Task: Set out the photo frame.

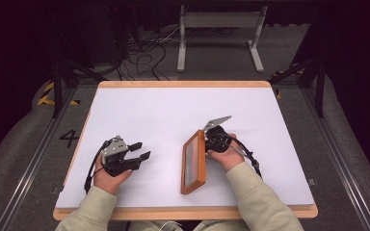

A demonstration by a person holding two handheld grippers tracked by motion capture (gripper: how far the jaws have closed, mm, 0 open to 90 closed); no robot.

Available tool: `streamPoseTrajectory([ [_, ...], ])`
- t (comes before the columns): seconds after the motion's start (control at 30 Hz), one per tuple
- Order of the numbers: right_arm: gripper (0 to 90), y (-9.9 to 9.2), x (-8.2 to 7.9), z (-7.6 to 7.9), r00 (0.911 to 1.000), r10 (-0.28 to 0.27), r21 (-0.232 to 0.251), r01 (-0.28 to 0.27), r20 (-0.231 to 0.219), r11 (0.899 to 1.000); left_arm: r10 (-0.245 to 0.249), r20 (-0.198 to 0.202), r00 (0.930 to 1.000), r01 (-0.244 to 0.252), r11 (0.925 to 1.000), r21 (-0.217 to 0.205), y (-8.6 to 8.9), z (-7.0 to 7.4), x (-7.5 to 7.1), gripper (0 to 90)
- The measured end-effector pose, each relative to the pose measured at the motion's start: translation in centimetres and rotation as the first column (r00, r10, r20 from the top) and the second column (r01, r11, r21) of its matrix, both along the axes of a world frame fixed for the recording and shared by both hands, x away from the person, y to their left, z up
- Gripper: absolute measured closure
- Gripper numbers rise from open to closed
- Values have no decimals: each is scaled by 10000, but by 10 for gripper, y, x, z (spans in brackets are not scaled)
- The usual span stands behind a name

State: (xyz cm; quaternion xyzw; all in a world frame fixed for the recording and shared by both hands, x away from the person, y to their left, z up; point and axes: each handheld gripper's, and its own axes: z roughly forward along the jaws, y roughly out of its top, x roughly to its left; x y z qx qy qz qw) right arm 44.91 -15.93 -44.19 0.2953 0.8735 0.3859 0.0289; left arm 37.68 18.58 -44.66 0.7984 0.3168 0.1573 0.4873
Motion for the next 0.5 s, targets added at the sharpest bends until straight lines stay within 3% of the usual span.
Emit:
streamPoseTrajectory([
  [0.2, 900, 8, 2, -2, 9996, 212, 296, -207, -165, 9993, -31, -167, 9999, 31, 10000, -19, 0, 0, 0, 492],
  [0.5, 900, 24, 2, 3, 9972, 734, 272, -730, -112, 9970, -73, -166, 9998, 73, 10000, 5, 0, 0, 0, 493],
])
